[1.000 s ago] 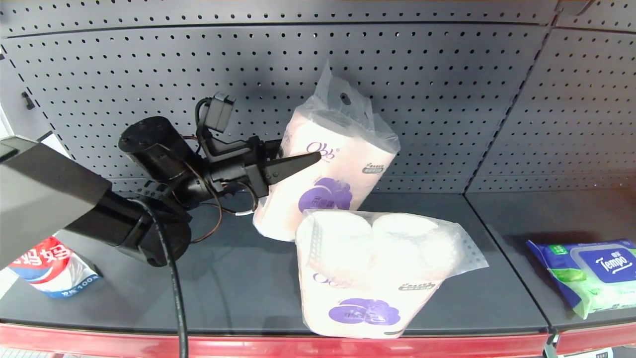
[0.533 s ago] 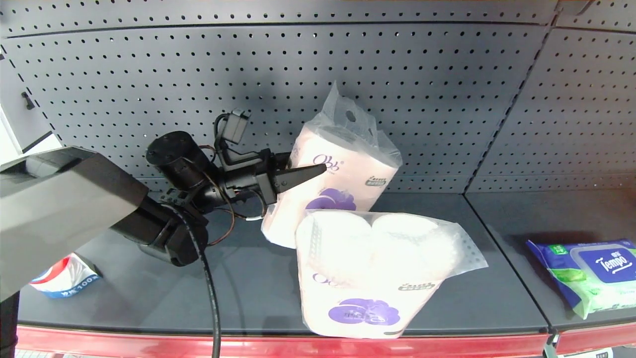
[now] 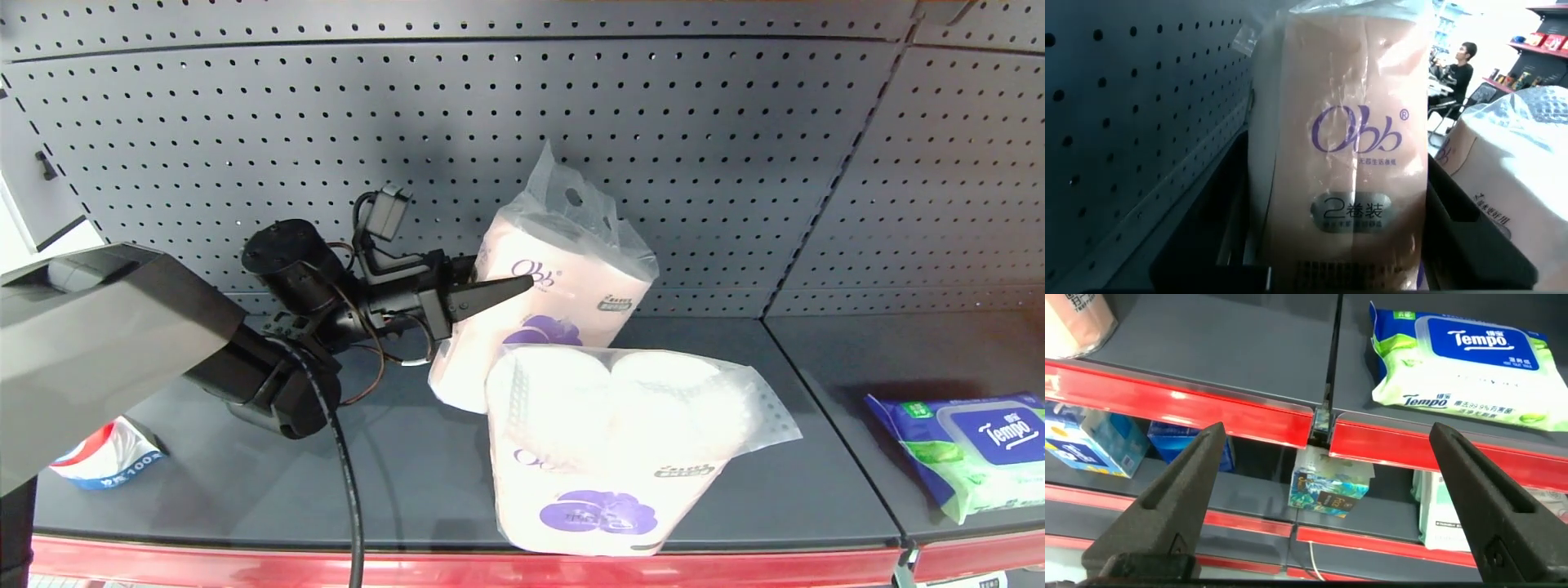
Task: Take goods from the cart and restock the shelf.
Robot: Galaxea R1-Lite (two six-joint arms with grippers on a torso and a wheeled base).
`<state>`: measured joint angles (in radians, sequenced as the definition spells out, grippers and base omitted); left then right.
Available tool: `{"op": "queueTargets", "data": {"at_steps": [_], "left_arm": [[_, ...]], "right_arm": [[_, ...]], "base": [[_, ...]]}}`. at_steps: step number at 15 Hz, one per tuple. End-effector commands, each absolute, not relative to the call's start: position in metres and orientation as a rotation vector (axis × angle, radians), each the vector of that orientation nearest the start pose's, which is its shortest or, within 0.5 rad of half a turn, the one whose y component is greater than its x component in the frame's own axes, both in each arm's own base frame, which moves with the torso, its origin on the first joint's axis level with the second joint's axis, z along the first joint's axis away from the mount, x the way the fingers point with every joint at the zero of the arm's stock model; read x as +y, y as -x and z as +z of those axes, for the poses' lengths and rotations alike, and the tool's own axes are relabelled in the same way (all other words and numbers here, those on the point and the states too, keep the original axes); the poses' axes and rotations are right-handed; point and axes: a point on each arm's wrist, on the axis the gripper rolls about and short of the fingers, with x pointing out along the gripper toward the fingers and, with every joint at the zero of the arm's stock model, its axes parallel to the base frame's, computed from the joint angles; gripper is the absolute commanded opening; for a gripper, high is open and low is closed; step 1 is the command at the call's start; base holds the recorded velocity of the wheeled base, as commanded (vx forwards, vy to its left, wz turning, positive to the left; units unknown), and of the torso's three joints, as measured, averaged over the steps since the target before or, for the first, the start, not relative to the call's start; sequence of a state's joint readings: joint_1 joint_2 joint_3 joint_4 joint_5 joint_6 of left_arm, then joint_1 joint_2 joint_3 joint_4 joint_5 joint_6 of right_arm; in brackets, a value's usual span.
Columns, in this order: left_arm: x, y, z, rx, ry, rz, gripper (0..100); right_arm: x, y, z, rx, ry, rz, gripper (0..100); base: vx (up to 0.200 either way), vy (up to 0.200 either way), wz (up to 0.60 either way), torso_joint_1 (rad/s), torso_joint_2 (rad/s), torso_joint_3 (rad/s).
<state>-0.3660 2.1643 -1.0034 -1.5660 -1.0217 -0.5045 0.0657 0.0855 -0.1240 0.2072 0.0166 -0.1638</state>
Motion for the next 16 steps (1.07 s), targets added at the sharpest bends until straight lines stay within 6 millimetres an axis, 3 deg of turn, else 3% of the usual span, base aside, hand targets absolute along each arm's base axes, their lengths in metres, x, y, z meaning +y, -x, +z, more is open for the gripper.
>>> {"op": "queueTargets", "data": {"at_steps": [1,16], "left_arm": [[-0.157,-0.357,0.155,-0.058,0.275,-1.431,0],[-0.166,-0.354,0.131,0.036,0.29,-1.484,0]], "right_arm": [[-0.001,0.026,0.091,0.164,0.172,0.097,100],[-0.001,0.026,0.091,0.163,0.18,0.097,100]], "base": [[0.0,0.0,0.0,0.0,0.0,0.0],[0.0,0.0,0.0,0.0,0.0,0.0]]}}
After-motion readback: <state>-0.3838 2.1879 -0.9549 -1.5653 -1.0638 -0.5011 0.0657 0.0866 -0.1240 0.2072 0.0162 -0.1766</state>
